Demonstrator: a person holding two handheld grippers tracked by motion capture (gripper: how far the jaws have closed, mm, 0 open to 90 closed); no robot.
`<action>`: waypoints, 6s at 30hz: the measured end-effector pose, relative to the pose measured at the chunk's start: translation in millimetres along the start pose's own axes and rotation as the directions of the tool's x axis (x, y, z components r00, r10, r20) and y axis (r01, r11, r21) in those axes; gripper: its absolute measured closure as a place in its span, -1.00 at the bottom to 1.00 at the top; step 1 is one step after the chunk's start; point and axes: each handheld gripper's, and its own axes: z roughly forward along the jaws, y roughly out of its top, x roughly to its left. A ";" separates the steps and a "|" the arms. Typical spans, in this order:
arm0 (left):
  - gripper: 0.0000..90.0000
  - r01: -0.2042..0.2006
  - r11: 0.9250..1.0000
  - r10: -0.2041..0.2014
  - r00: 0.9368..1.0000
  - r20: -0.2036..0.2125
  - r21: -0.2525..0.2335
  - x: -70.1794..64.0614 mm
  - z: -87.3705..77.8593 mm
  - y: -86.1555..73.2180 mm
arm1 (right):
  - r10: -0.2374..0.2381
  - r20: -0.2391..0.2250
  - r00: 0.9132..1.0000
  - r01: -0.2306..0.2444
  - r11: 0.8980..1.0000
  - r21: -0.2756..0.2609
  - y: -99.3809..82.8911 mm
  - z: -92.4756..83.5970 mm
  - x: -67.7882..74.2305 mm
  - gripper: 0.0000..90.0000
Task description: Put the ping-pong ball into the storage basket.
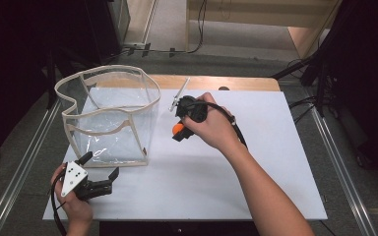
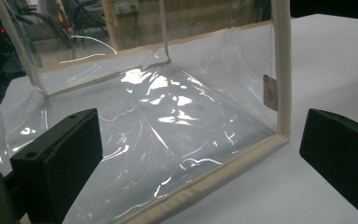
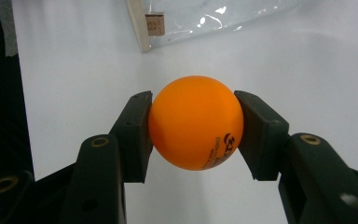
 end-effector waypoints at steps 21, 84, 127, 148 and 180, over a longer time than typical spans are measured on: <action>-1.00 0.001 1.000 -0.001 1.000 0.000 -0.002 -0.1 0.2 0.0 | -0.008 0.001 1.000 0.008 1.000 -0.009 14.9 -12.8 -5.6 0.06; -1.00 0.009 1.000 -0.009 1.000 0.001 -0.008 0.2 -0.1 -0.1 | -0.027 -0.007 1.000 0.027 0.998 -0.052 57.7 -48.5 -16.3 0.06; -1.00 0.005 1.000 -0.005 1.000 0.006 -0.007 0.9 -0.4 -0.1 | -0.043 -0.001 0.999 0.042 0.997 -0.063 91.4 -60.1 -24.4 0.06; -1.00 0.009 1.000 -0.009 1.000 0.008 -0.007 1.0 -0.6 0.0 | -0.007 0.019 1.000 0.008 0.998 -0.065 105.2 -46.8 -34.8 0.06; -1.00 0.009 1.000 -0.009 1.000 0.009 -0.009 1.3 0.0 0.0 | 0.060 0.065 0.996 -0.055 0.995 -0.083 83.8 -44.9 -29.7 -0.80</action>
